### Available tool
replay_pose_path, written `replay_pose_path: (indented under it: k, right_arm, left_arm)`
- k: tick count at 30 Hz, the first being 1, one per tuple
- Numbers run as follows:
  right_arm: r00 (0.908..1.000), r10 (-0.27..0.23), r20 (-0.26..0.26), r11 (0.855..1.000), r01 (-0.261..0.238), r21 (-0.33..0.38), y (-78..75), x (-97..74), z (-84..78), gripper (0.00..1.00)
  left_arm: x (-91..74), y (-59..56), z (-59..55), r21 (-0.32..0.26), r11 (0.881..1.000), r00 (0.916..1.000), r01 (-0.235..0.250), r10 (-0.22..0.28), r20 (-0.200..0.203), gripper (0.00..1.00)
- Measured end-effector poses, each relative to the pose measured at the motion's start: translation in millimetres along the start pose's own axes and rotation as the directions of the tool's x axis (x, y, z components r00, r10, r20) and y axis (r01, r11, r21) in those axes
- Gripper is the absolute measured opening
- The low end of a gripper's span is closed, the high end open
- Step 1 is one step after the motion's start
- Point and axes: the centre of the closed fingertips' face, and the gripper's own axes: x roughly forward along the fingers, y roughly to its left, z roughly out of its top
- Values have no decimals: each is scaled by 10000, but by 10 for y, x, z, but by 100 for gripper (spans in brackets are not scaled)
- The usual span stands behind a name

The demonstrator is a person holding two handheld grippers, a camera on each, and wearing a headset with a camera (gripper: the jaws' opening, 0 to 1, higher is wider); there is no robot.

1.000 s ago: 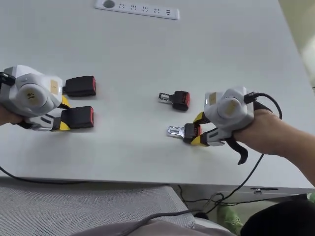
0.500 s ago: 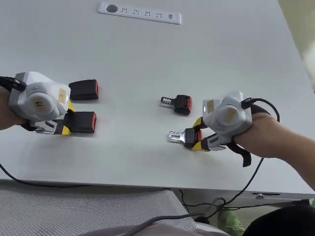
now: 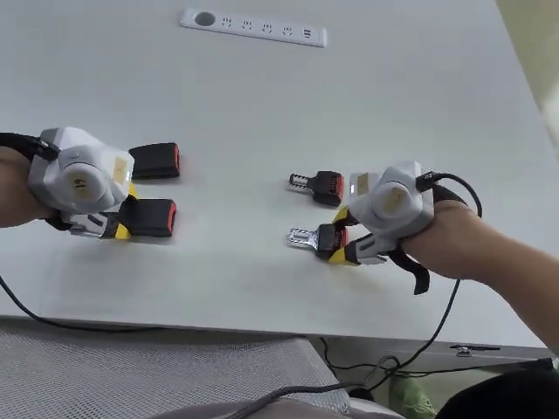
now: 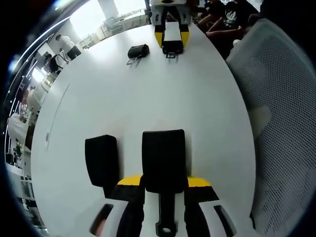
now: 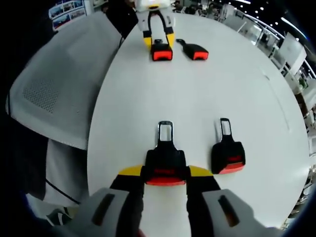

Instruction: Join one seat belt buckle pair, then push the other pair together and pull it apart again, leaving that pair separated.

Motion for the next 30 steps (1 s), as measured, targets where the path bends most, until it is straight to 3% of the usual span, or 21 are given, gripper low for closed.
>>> replay_pose_path:
  k: [6,26,30]
  right_arm:
    - [9994,-107,324,9999,106,25,-11,90,210,32]
    - [9925,-216,1202,9994,249,-258,28,417,952,33]
    - [9910,-170,1328,9994,210,-292,40,477,1084,33]
  left_arm:
    - [-9,2,-6,-256,9996,9993,-104,113,348,31]
    - [6,3,1,29,10000,9999,-11,10,118,31]
    - [57,49,-53,-10,10000,9999,-40,40,165,31]
